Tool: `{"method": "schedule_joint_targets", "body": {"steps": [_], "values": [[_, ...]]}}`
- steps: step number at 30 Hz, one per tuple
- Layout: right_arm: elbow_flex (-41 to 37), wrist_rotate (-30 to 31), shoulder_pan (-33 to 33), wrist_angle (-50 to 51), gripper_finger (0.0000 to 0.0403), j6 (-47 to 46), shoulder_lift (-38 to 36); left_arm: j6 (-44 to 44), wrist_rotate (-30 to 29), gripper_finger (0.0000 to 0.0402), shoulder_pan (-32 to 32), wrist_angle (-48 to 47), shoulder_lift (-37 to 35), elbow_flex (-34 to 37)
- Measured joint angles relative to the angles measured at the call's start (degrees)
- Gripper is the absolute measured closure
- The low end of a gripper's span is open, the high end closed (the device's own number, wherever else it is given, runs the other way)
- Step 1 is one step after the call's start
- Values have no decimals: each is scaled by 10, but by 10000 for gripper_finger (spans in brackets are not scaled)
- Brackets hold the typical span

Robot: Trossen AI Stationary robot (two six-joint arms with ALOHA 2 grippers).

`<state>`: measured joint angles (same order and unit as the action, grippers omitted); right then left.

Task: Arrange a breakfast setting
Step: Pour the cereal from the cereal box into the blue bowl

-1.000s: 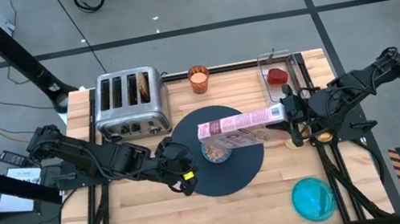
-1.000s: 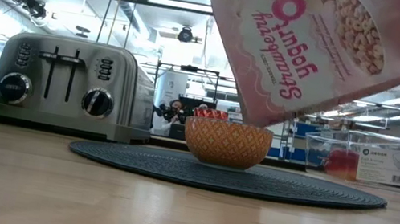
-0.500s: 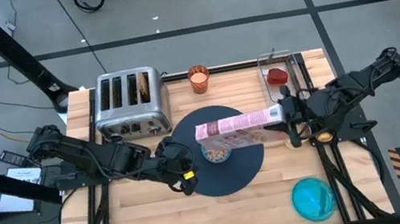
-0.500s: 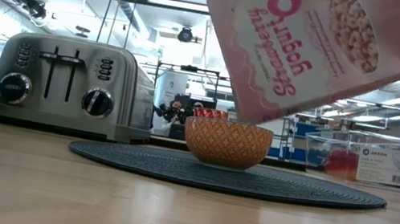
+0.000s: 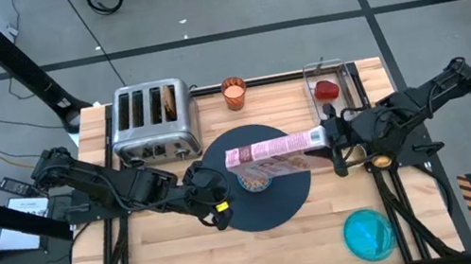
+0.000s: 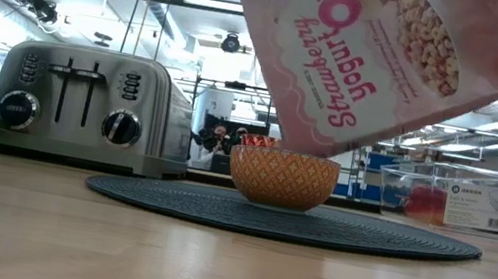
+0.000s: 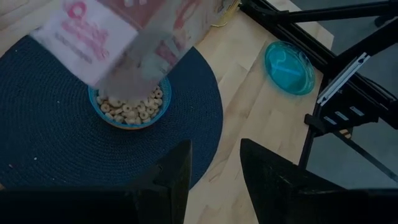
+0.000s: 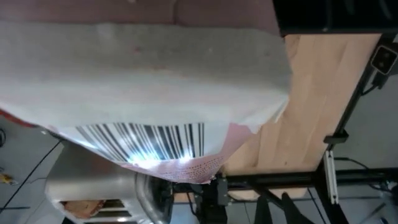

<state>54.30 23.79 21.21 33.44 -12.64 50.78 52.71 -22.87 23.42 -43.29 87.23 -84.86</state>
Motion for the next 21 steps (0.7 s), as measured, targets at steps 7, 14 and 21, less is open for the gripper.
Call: {"method": "schedule_joint_targets", "body": {"steps": [7,14,21], "values": [[0,-5,0,-19,241,7,6,2,0,258,3,0,0,0],[4,-9,0,-13,241,4,-7,5,0,258,3,1,0,0],[8,-3,0,17,241,-8,-14,6,0,258,3,10,0,0]]}}
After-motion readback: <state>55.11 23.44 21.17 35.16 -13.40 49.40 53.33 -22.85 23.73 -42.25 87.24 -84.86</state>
